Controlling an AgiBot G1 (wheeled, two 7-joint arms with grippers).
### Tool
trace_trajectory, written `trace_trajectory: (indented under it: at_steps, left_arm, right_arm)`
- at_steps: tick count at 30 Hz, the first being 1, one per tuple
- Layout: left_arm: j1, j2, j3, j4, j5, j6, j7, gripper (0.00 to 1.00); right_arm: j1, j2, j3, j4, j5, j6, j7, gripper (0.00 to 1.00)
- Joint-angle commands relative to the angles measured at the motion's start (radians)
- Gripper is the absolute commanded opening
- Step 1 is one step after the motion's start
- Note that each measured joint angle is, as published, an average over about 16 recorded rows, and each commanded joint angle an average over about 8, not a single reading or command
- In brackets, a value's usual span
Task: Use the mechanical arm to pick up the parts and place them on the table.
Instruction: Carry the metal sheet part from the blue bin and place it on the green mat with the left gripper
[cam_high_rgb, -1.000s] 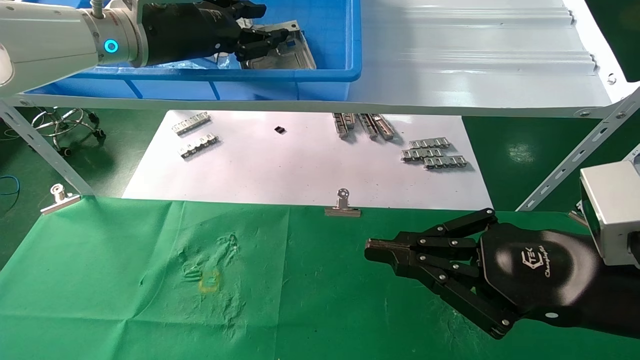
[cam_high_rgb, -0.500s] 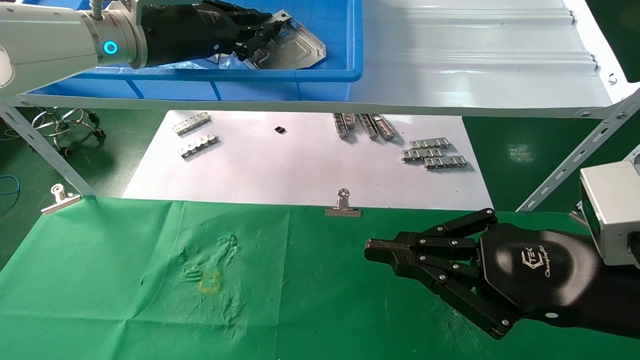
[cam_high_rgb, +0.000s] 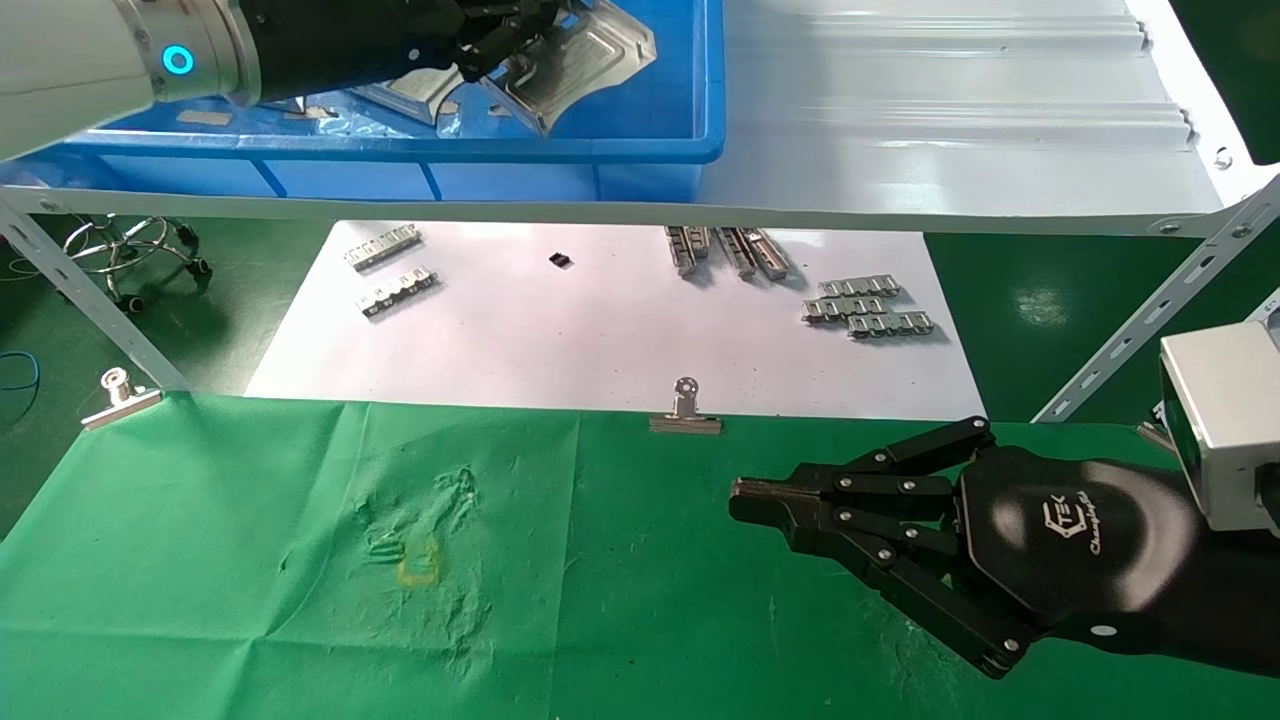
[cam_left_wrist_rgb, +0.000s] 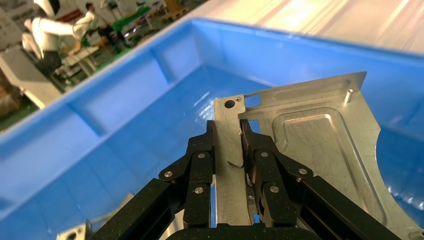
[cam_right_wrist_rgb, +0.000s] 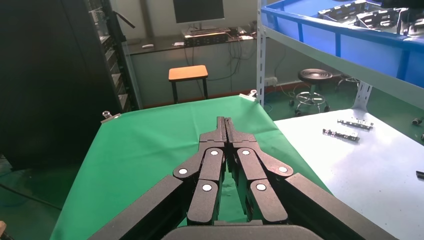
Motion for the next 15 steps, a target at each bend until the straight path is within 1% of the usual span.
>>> trace_trajectory:
  at_steps: [1, 7, 15]
  left_arm:
    - [-0.005, -0.007, -0.005, -0.003, -0.008, 0.016, 0.004, 0.00]
    - [-0.014, -0.060, -0.019, -0.012, -0.028, 0.120, 0.028, 0.00]
    - [-0.019, -0.159, -0.036, -0.037, -0.056, 0.356, 0.087, 0.00]
  right_arm:
    - [0.000, 0.000, 0.000, 0.000, 0.000, 0.000, 0.000, 0.00]
    - [0.000, 0.000, 0.000, 0.000, 0.000, 0.000, 0.000, 0.00]
    - [0.000, 0.000, 0.000, 0.000, 0.000, 0.000, 0.000, 0.00]
